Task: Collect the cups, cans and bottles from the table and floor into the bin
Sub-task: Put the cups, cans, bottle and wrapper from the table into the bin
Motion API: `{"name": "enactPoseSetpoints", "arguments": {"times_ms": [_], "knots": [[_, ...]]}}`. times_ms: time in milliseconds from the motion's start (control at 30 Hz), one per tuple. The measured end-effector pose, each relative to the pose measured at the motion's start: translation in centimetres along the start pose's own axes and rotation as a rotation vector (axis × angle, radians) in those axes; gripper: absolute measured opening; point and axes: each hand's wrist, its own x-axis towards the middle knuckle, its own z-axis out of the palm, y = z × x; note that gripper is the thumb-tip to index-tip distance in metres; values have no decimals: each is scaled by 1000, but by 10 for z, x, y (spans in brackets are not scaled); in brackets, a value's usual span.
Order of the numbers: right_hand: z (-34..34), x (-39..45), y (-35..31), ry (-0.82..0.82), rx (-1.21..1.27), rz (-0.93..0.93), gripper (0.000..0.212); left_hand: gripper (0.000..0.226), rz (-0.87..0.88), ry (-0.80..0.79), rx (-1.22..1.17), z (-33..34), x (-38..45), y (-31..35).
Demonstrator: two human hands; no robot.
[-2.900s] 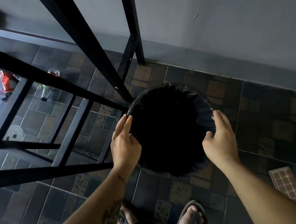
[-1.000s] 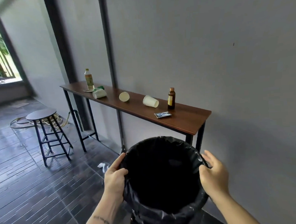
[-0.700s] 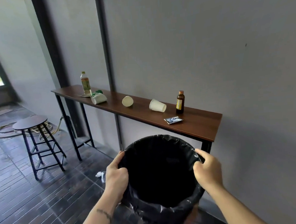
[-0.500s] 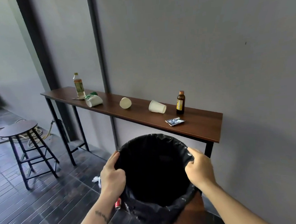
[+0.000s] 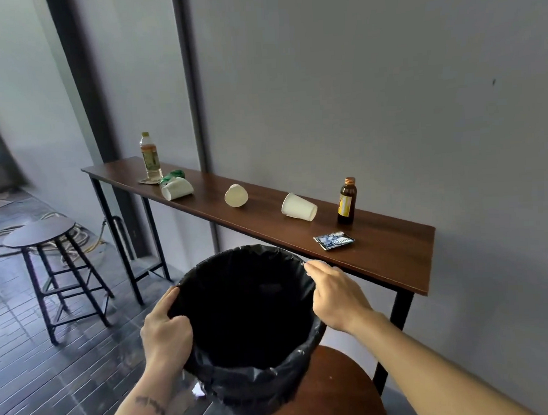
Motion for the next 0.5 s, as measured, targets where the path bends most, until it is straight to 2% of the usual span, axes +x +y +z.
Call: {"name": "enactPoseSetpoints", "arguments": {"times_ms": [100, 233, 333, 433, 500], "knots": [[-5, 31, 21, 6, -51, -55, 58, 81, -38, 81, -20, 7, 6, 1], [-13, 75, 61, -31, -119, -7, 58, 83, -69, 165, -3, 23, 5, 4], [-14, 100, 87, -118, -197, 116, 60, 78, -81, 246, 25, 34, -4, 14], [-11, 116, 105, -224, -127, 292, 66, 75, -84, 287, 24, 44, -11, 15], [-10, 123, 111, -256, -103, 342, 69, 73, -93, 299, 16, 52, -16, 16]]}}
